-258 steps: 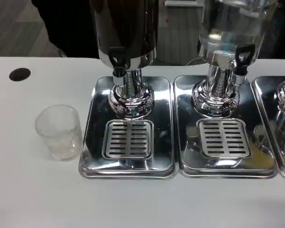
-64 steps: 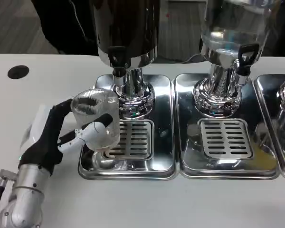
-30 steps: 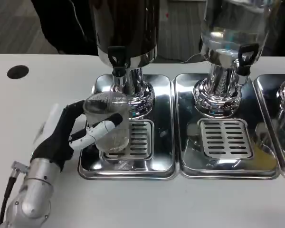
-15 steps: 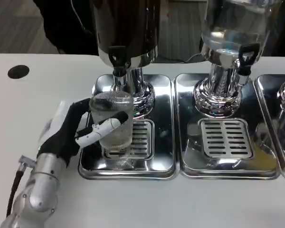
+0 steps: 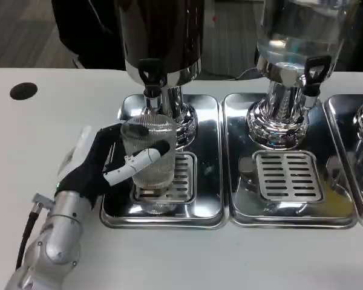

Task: Grasp the cup under the faucet to collect the drink, then remove the cup.

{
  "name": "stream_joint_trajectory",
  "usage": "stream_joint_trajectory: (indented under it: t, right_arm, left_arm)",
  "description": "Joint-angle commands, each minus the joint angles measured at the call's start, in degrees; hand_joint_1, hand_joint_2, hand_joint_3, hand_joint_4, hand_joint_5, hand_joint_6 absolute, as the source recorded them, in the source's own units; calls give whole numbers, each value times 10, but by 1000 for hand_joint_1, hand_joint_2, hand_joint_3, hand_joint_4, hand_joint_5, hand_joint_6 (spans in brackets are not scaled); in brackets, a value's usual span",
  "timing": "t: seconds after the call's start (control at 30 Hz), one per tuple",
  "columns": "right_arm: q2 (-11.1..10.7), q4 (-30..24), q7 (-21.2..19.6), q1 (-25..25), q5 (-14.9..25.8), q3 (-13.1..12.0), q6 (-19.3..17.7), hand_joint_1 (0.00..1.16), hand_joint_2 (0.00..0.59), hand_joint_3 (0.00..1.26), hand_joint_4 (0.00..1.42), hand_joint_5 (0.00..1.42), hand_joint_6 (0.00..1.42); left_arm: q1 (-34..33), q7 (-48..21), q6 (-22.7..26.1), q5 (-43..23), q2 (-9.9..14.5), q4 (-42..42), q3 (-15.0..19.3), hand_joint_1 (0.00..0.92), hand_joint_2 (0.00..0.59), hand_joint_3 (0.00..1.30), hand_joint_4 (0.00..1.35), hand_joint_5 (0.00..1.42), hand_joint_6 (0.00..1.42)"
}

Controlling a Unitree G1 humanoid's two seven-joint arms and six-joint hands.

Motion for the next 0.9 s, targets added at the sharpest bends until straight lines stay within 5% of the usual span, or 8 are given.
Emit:
stream_joint_trajectory:
  t: [0.03,0.43,0.7,0.9]
  right_arm:
    - [3,3,2,2,8,-5,-9,765,518,417,394,320,238]
    - [3,3,2,4,12,-5,-13,761,517,417,394,323,238]
    - [4,-1,3,4,14,-5,-15,760,517,417,394,327,238]
    - [4,4,4,1,11,-4,-11,759,517,417,394,327,238]
  left_arm:
    - [-21,8,2,6,-3,5,-9,266,210,522,521,293,172]
    - [-11,8,4,6,-3,1,-15,255,216,522,500,281,174]
    - [-7,-11,6,-7,0,3,-11,188,198,476,319,233,160]
    - [-7,-29,6,-15,9,6,-7,133,145,321,135,160,124]
